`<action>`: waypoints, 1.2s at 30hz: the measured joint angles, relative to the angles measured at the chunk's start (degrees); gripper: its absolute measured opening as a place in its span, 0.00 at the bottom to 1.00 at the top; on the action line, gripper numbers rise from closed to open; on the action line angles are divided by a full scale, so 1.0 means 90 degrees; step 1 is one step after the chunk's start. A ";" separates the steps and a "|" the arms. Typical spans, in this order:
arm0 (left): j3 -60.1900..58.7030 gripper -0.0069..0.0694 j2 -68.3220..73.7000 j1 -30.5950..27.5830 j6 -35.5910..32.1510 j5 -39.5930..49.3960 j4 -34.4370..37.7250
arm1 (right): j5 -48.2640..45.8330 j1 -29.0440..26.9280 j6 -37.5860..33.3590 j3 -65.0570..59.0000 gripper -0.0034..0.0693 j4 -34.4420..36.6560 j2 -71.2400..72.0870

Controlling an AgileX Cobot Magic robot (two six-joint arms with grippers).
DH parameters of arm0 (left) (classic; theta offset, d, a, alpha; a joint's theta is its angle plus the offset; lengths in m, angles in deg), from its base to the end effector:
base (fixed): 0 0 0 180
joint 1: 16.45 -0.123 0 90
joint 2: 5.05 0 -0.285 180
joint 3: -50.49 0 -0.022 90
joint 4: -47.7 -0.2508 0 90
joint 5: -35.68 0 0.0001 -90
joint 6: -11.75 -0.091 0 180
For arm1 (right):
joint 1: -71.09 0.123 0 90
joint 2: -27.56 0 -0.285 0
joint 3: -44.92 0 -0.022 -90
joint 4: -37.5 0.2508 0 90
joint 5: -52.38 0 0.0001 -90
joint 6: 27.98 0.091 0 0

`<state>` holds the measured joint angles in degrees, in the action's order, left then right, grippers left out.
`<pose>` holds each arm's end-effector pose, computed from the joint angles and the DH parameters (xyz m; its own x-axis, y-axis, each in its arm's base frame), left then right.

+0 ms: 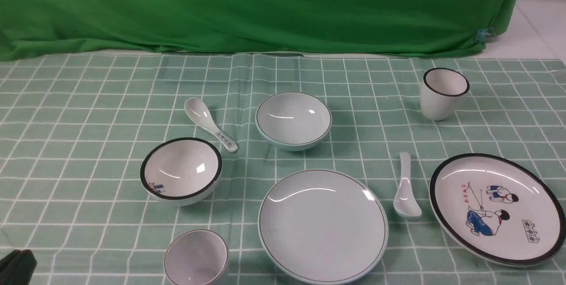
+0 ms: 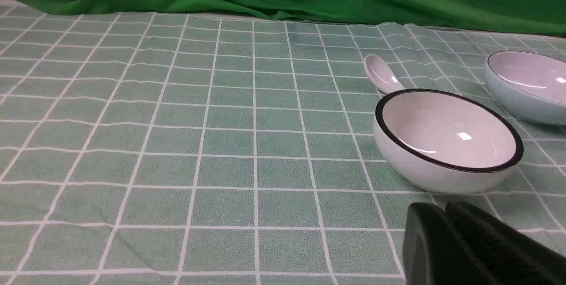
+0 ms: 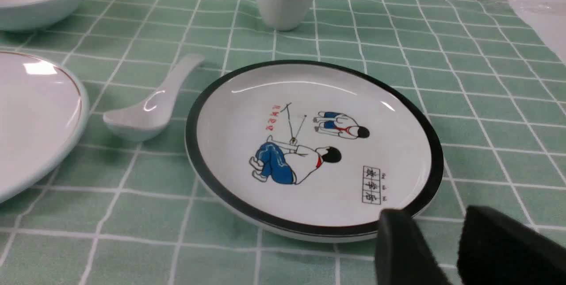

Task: Place the bowls on the plates on the blue tablecloth, put the cups on the bowls, and place the spoons in the cups.
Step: 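Reach toward the plain white bowl and position the gripper at its rim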

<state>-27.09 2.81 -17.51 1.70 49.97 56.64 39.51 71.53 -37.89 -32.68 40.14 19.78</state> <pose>0.0556 -0.0025 0.1886 -0.1656 0.0210 -0.9860 0.0233 0.9996 0.0174 0.0559 0.0014 0.1906 -0.1398 -0.1288 -0.9818 -0.0360 0.9915 -0.1249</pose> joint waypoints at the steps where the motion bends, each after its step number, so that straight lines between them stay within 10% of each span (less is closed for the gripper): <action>1: 0.0000 0.12 0.0000 0.0000 0.0000 0.0000 0.0000 | 0.0000 0.0000 0.0000 0.0000 0.38 0.0000 0.0000; 26: 0.0000 0.12 0.0000 0.0000 0.0000 -0.0228 -0.0063 | 0.0000 0.0000 0.0000 0.0000 0.38 0.0000 0.0000; 36: 0.0000 0.12 0.0000 0.0000 0.0754 -0.2567 0.1202 | 0.0016 0.0000 -0.0013 0.0000 0.38 0.0000 0.0000</action>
<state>-27.09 2.81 -17.51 8.48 26.87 67.46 39.65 71.53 -38.00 -32.68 40.14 19.78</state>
